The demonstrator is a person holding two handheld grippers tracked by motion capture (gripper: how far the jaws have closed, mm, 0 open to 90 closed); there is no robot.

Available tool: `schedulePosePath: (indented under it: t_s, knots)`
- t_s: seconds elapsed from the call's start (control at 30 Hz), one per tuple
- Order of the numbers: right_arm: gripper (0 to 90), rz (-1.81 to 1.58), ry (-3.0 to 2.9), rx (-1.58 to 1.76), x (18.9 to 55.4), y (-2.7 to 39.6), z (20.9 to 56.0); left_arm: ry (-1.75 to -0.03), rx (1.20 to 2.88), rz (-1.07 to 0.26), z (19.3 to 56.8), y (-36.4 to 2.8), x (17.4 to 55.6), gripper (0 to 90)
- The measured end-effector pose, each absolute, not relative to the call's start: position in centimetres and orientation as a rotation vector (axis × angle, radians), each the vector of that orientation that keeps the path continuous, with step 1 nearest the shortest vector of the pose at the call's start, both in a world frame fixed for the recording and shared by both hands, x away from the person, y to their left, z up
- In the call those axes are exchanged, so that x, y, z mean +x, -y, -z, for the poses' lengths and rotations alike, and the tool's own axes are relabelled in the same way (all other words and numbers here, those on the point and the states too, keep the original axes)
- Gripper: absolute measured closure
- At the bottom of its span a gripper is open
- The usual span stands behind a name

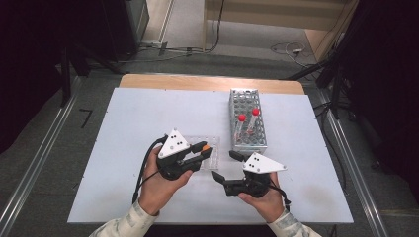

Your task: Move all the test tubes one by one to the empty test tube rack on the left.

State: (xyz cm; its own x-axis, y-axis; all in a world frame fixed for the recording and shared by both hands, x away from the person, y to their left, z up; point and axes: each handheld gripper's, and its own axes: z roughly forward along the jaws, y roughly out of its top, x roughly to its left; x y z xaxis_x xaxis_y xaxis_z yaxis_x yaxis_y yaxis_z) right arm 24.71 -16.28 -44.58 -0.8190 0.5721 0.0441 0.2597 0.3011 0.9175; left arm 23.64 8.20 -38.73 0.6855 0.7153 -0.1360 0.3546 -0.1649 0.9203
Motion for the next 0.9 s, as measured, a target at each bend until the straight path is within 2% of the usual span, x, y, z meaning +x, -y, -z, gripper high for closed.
schedulePosePath:
  t_s: [0.47, 0.9]
  knots:
    - [12.6, -1.507, -2.256, 0.812, 25.1, 17.7, 44.6, -0.897, 1.747, -0.451, 37.5, -10.6, 23.9, 71.0]
    - [12.8, -1.489, -2.261, 0.817, 25.3, 17.7, 44.8, -0.939, 1.726, -0.523, 37.9, -11.3, 24.6, 70.9]
